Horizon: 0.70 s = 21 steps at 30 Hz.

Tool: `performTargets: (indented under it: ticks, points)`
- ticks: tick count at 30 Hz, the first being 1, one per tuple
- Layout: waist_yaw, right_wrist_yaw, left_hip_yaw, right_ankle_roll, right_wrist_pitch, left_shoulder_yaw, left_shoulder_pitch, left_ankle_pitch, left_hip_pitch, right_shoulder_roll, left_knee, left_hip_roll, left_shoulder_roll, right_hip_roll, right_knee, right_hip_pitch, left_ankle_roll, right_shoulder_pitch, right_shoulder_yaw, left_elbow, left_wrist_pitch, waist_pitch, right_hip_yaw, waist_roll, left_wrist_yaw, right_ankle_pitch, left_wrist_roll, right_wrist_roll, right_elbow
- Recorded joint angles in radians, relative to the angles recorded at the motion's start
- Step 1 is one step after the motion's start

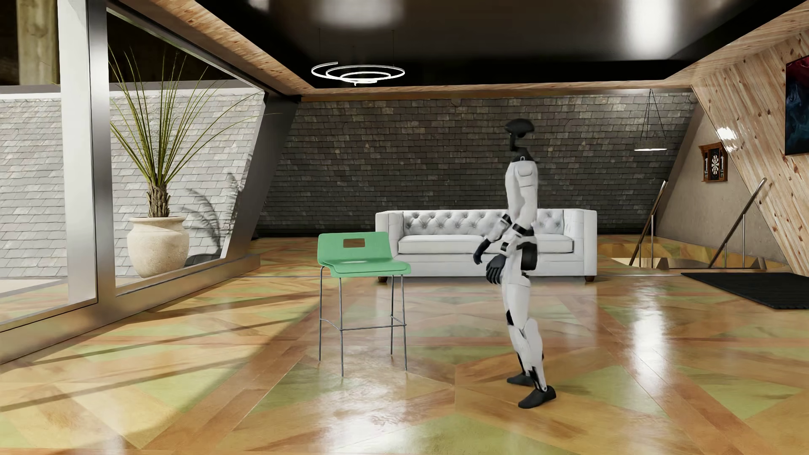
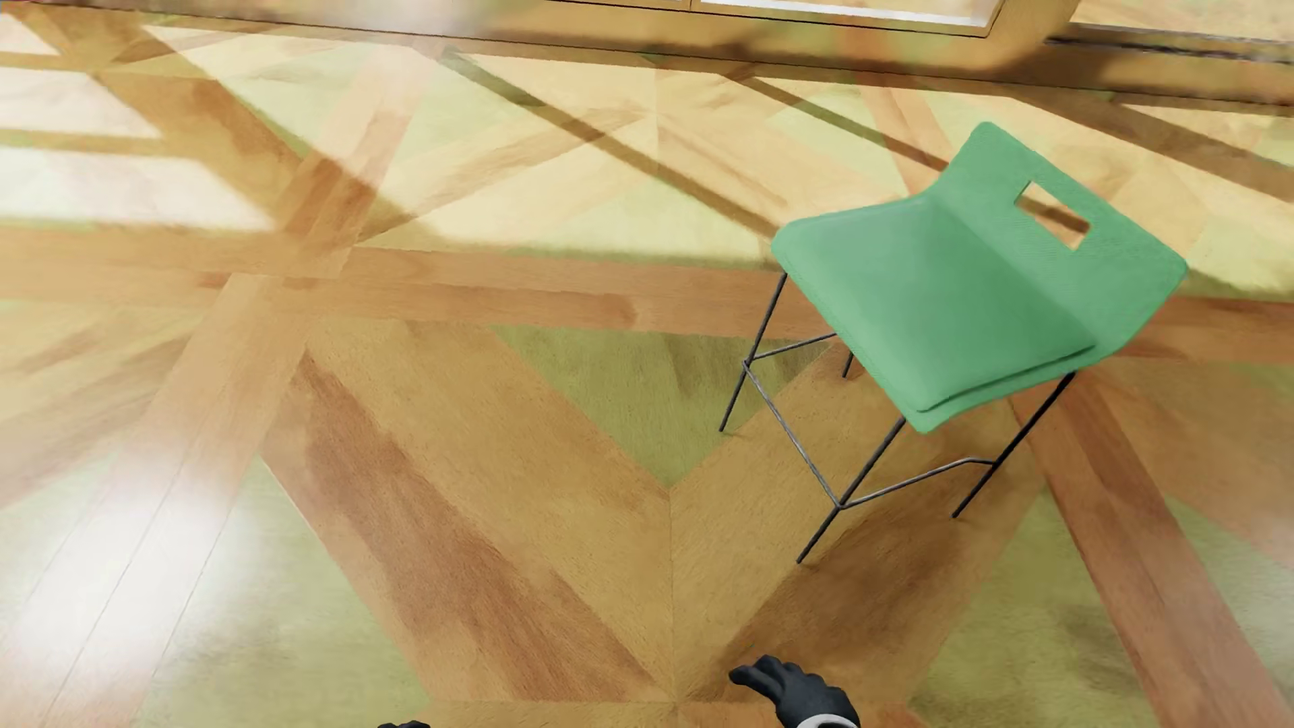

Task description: Walk towards the light gray sofa

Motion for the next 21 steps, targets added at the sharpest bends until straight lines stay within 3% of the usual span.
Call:
performTargets:
  ticks: [3, 5, 7, 9, 11, 12, 14, 16, 17, 18, 20, 21]
  points:
    - [-0.021, 0.004, 0.112, -0.015, -0.008, 0.002, 0.013, 0.036, 0.068, 0.004, -0.022, 0.046, 0.017, 0.087, -0.078, 0.003, -0.051, 0.012, 0.011, 0.001, 0.017, -0.006, 0.109, 0.008, 0.02, -0.011, -0.029, 0.015, 0.046]
    - [-0.035, 0.014, 0.163, -0.039, -0.02, -0.039, -0.009, 0.057, 0.094, 0.006, 0.005, 0.101, 0.035, 0.145, -0.094, 0.005, -0.09, 0.035, -0.008, 0.034, 0.031, -0.011, 0.163, 0.018, -0.003, -0.026, -0.004, 0.052, 0.084]
    - [-0.047, 0.018, 0.204, -0.072, -0.002, -0.045, -0.036, 0.077, 0.1, 0.01, 0.095, 0.192, 0.043, 0.216, -0.091, -0.003, -0.117, 0.05, -0.017, 0.058, 0.025, -0.013, 0.221, 0.031, -0.006, -0.048, 0.015, 0.055, 0.13]
    - [-0.052, 0.012, 0.21, -0.108, 0.026, -0.03, -0.042, 0.1, 0.065, 0.029, 0.304, 0.35, 0.057, 0.302, -0.04, -0.022, -0.076, 0.034, -0.01, 0.033, 0.002, 0.001, 0.283, 0.052, 0.006, -0.094, 0.01, 0.036, 0.202]
    - [-0.047, 0.015, 0.177, -0.142, 0.036, -0.027, -0.046, 0.071, 0.017, 0.053, 0.525, 0.521, 0.068, 0.409, -0.002, -0.019, 0.072, 0.016, 0.007, -0.015, -0.013, 0.027, 0.346, 0.091, 0.011, -0.129, -0.005, 0.017, 0.243]
    - [-0.037, 0.013, 0.082, -0.157, 0.034, -0.024, -0.043, 0.01, -0.04, 0.056, 0.603, 0.54, 0.065, 0.461, 0.004, -0.007, 0.102, 0.007, 0.01, -0.042, -0.02, 0.041, 0.392, 0.11, 0.018, -0.136, -0.012, 0.012, 0.252]
    - [-0.018, 0.011, -0.132, -0.179, 0.045, -0.013, -0.023, -0.045, -0.159, 0.062, 0.661, 0.452, 0.038, 0.53, 0.018, 0.012, 0.066, -0.006, -0.026, -0.082, -0.027, 0.057, 0.5, 0.136, 0.032, -0.144, -0.027, 0.039, 0.254]
    - [-0.006, 0.043, -0.272, -0.195, 0.041, -0.021, -0.006, -0.095, -0.234, 0.081, 0.607, 0.311, 0.012, 0.571, 0.033, 0.027, 0.08, 0.006, -0.14, -0.1, -0.041, 0.063, 0.609, 0.151, 0.009, -0.146, -0.032, 0.139, 0.177]
    - [-0.001, 0.06, -0.36, -0.202, 0.005, -0.033, -0.003, -0.11, -0.274, 0.083, 0.563, 0.219, 0.009, 0.587, 0.035, 0.038, 0.091, 0.025, -0.195, -0.101, -0.054, 0.067, 0.662, 0.155, -0.009, -0.146, -0.019, 0.188, 0.107]
    - [0.002, 0.048, -0.456, -0.208, -0.042, -0.05, -0.009, -0.12, -0.311, 0.083, 0.51, 0.117, -0.001, 0.6, 0.031, 0.053, 0.082, 0.036, -0.224, -0.103, -0.052, 0.07, 0.714, 0.157, -0.025, -0.145, 0.001, 0.204, 0.033]
    - [0.0, -0.113, -0.638, -0.222, -0.169, -0.073, -0.007, -0.091, -0.37, 0.075, 0.391, -0.08, -0.011, 0.617, 0.02, 0.084, 0.053, 0.056, -0.24, -0.099, -0.047, 0.077, 0.811, 0.157, -0.041, -0.141, 0.028, 0.156, -0.108]
    - [-0.006, -0.215, -0.653, -0.231, -0.223, -0.082, 0.0, -0.051, -0.396, 0.081, 0.322, -0.129, -0.011, 0.626, 0.015, 0.098, 0.054, 0.062, -0.25, -0.093, -0.045, 0.081, 0.852, 0.157, -0.046, -0.139, 0.036, 0.143, -0.16]
